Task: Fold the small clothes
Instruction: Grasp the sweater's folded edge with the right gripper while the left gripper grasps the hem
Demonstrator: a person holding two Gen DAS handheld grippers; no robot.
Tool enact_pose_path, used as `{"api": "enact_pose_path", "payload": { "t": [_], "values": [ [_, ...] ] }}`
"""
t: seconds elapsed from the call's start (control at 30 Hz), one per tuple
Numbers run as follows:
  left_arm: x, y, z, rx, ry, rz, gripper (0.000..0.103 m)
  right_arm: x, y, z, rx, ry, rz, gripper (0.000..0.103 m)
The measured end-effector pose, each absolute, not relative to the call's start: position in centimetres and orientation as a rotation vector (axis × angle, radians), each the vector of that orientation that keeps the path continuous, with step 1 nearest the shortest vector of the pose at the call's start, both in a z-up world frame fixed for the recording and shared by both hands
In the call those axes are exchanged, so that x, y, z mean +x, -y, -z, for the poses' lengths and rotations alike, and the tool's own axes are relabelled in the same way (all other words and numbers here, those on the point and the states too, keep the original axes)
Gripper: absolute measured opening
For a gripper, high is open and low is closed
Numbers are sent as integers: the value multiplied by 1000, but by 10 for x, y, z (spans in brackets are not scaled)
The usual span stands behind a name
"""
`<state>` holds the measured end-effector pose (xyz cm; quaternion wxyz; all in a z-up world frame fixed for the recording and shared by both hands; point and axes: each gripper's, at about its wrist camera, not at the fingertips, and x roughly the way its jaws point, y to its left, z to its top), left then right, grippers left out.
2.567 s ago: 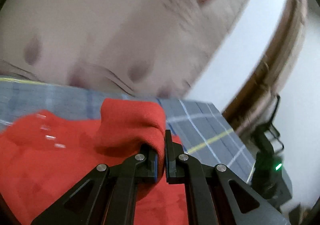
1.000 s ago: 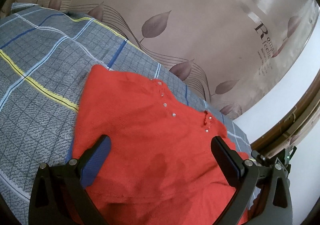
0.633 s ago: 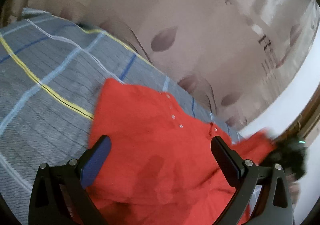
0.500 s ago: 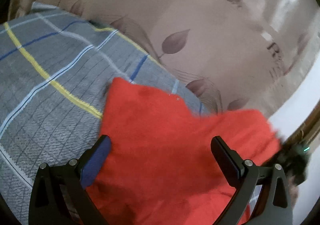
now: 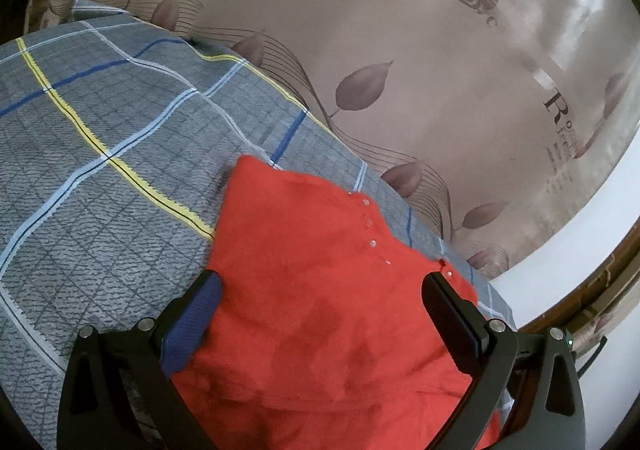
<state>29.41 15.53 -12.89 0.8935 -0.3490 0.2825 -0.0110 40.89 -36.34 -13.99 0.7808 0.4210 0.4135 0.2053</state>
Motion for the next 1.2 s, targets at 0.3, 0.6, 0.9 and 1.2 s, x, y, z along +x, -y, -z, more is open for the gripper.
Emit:
{"api": "enact_pose_path", "payload": {
  "t": [0.3,0.6,0.9,1.2],
  "values": [
    [291,-168,132,-761,-558,-21,100,417,356,137,1045,-903,-523,8],
    [288,-170,124,-754,-549,42,100,414,367,157,945,-986,-426,2],
    [261,-189,82,-508,-646,112,100,418,345,148,863,-977,-388,3],
    [340,-193,95,-382,-810,222,100,421,334,146,844,-973,-380,2]
  ]
}}
